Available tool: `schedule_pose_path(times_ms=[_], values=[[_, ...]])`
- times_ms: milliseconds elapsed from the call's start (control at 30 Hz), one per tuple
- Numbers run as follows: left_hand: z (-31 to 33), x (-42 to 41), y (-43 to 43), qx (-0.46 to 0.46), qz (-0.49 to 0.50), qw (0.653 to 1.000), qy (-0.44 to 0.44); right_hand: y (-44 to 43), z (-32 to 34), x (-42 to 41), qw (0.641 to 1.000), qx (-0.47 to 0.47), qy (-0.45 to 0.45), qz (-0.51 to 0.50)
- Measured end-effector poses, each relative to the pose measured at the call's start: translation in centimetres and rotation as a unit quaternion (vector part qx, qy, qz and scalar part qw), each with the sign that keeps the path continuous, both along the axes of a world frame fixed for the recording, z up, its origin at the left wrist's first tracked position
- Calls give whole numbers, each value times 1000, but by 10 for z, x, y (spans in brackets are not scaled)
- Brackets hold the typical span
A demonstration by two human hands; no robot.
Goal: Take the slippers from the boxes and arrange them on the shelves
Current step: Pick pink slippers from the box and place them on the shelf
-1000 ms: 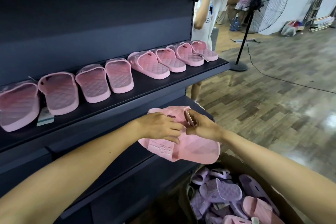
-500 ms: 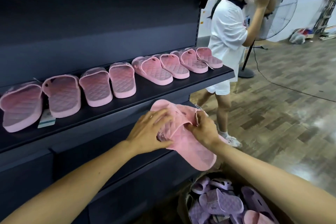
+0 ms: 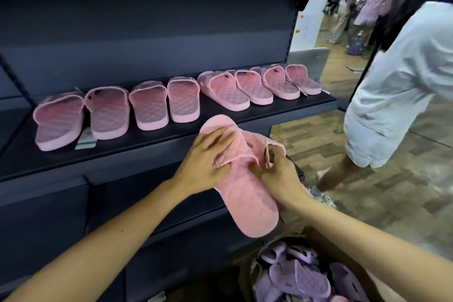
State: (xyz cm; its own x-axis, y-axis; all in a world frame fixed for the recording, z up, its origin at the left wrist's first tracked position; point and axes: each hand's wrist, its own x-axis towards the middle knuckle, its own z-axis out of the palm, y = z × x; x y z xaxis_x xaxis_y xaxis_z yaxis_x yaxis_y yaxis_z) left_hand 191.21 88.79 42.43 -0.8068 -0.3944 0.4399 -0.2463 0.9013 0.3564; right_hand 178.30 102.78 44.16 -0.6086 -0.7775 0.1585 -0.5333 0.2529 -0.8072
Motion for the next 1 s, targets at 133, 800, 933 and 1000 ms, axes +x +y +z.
schedule_pose_path(times_ms=[133, 800, 933, 1000], values=[[39, 20, -8, -48, 8, 998, 35, -6, 25, 15, 996, -47, -38, 61], [107, 348, -131, -96, 180, 976, 83, -191, 65, 264, 899, 26, 25, 436], [112, 400, -176, -41, 233, 969, 74, -236, 64, 322, 921, 2, 147, 362], [110, 414, -204, -32, 252, 966, 39, -257, 63, 348, 927, 14, 142, 348]])
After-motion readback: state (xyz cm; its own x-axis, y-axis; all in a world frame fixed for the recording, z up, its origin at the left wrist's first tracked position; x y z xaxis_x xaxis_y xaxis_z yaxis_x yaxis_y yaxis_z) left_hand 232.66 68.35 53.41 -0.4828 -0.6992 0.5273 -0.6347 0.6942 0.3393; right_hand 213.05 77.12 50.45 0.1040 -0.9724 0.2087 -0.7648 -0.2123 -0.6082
